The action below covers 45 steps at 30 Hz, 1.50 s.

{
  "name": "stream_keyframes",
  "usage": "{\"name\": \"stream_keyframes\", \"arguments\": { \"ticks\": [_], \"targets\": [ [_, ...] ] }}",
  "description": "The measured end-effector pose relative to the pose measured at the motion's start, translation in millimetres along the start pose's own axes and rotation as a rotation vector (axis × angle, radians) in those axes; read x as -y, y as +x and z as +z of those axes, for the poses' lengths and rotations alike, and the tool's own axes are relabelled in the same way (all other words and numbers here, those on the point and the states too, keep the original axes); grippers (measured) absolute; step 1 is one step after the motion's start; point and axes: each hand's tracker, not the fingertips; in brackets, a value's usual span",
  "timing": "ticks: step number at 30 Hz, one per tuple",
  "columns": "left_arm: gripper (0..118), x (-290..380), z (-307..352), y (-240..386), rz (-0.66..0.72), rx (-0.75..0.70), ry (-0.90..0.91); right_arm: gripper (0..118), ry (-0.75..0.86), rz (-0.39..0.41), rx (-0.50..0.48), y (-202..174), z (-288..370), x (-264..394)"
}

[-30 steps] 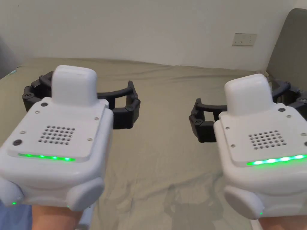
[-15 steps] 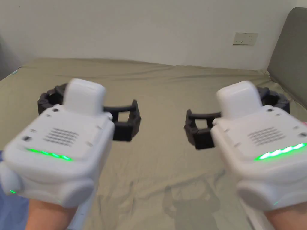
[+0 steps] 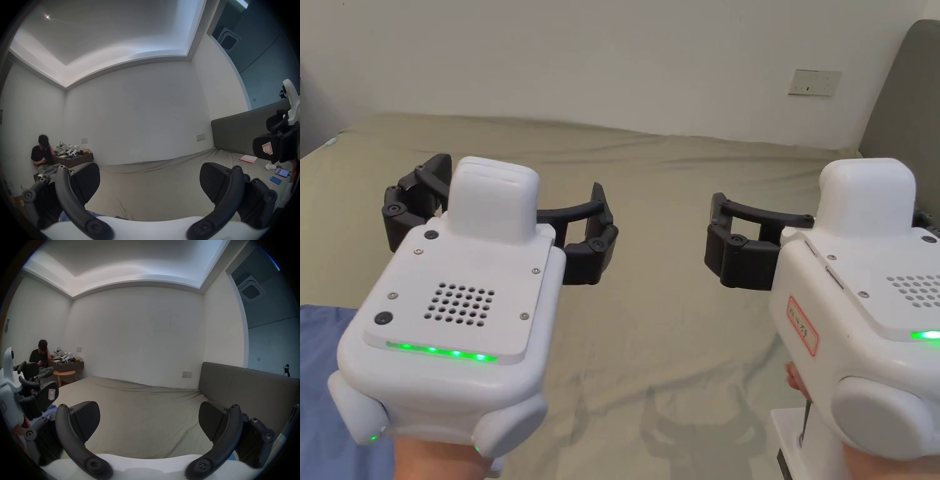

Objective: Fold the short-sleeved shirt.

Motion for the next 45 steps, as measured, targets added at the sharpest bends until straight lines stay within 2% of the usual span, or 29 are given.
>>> {"name": "stream_keyframes", "arguments": {
  "ticks": [4,10,12,13,14,15,16,17,18,19,21,23,29,35,41,45],
  "targets": [
    [118,-4.0,0.3,-2.3,0.032,0.009,-0.024,118,0.020,0.056,0.056,-4.3,-0.5,3.0],
    [118,-5.0,1.2,1.5,0.020,0.016,-0.038,118,-0.004,0.071,0.007,-3.4,0.5,4.3],
    [115,-6.2,0.7,2.8,0.006,0.033,-0.044,118,0.004,0.075,-0.003,-3.9,3.4,3.5],
    [104,-6.1,0.5,5.3,0.002,0.037,-0.045,118,0.007,0.078,-0.005,-3.9,4.3,3.2],
    [87,-5.9,0.5,7.4,0.000,0.039,-0.043,118,0.010,0.079,-0.004,-4.3,4.8,2.6],
    [64,-6.1,0.4,9.2,-0.002,0.040,-0.042,115,0.010,0.077,-0.005,-4.3,5.2,1.7],
    [27,-6.0,-0.5,9.4,-0.004,0.040,-0.042,99,0.007,0.074,-0.011,-3.9,5.8,0.8],
    [9,-6.0,-1.9,9.0,-0.005,0.046,-0.048,69,0.005,0.070,-0.016,-3.7,6.3,0.4],
    [3,-5.3,-2.7,9.1,-0.006,0.052,-0.054,29,0.006,0.069,-0.013,-4.2,6.3,0.6],
    [2,-4.6,-2.6,9.1,-0.002,0.059,-0.056,1,0.009,0.070,0.000,-5.0,5.5,1.7],
    [0,-3.7,-2.1,8.1,0.020,0.085,-0.067,1,0.028,0.083,0.039,-3.7,7.9,5.4],
    [0,-2.1,-1.6,8.0,0.021,0.076,-0.072,1,0.006,0.088,0.008,-0.8,8.7,5.0],
    [0,-3.9,1.5,-1.3,0.056,0.070,-0.101,1,-0.015,0.107,0.007,-2.3,6.1,13.6],
    [0,-7.3,7.1,-16.0,0.039,0.037,-0.101,1,-0.008,0.107,-0.033,-12.7,0.5,7.9],
    [0,-13.0,27.0,-55.5,-0.028,-0.093,-0.097,1,0.019,0.072,-0.156,-50.3,-11.6,1.2],
    [0,-16.6,46.7,-89.1,-0.039,-0.221,-0.102,1,0.022,0.066,-0.280,-90.7,-16.8,3.5]
  ]
}}
